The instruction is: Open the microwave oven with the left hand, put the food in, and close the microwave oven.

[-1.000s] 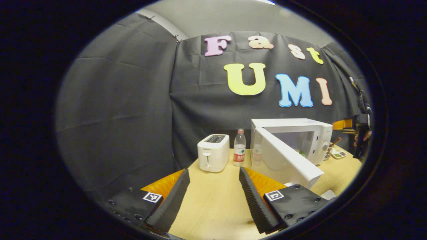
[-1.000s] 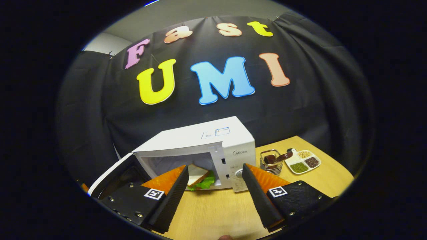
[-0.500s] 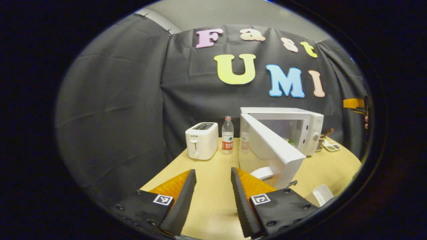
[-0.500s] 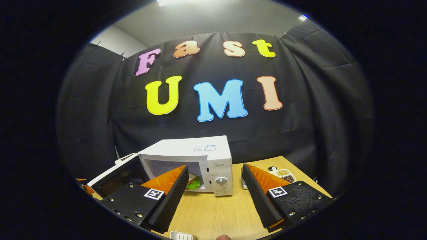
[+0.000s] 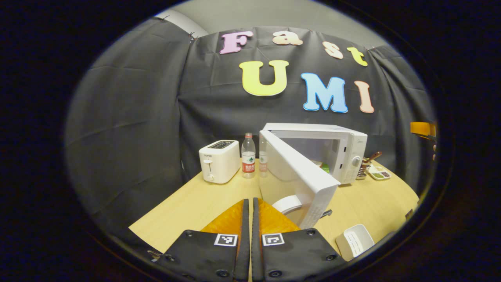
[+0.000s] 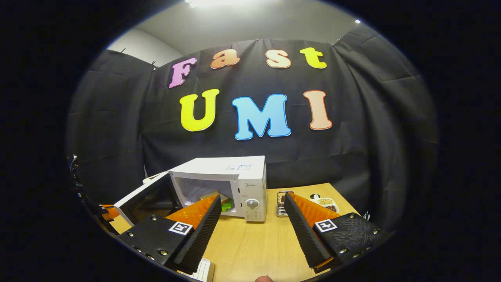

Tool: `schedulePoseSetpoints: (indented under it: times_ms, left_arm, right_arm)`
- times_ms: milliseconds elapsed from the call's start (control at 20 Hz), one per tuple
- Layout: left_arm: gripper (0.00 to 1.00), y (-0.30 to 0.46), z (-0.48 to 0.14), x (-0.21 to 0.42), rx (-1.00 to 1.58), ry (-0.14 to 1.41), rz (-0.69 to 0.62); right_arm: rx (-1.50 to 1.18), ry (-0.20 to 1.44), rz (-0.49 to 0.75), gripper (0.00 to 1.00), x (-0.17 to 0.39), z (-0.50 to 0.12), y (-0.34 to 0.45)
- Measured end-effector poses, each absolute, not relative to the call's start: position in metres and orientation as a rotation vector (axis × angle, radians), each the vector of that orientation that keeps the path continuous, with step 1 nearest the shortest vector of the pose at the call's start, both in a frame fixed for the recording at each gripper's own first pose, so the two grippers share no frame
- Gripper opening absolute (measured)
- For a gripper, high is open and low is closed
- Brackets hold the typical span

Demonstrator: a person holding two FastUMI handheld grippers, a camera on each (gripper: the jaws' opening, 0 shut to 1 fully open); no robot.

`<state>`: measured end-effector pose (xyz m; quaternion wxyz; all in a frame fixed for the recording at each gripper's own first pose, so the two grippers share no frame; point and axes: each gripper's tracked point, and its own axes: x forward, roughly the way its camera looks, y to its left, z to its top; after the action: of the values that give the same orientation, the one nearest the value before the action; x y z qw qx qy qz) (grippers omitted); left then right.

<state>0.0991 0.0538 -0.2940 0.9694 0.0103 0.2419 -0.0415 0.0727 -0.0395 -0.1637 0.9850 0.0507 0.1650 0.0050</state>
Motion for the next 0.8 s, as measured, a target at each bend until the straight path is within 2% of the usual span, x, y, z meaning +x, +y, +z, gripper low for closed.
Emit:
schedulePoseSetpoints:
  times_ms: [350,800]
  left_arm:
    - [0.09,-0.022,-0.295,0.097,0.038,0.496,-0.135]
    - [0.08,-0.105,-0.304,0.151,0.024,0.485,-0.361]
  right_arm:
    - [0.12,0.364,0.028,0.98,0.052,-0.181,-0.068]
    - [0.072,0.338,-0.033,0.98,0.06,-0.173,-0.064]
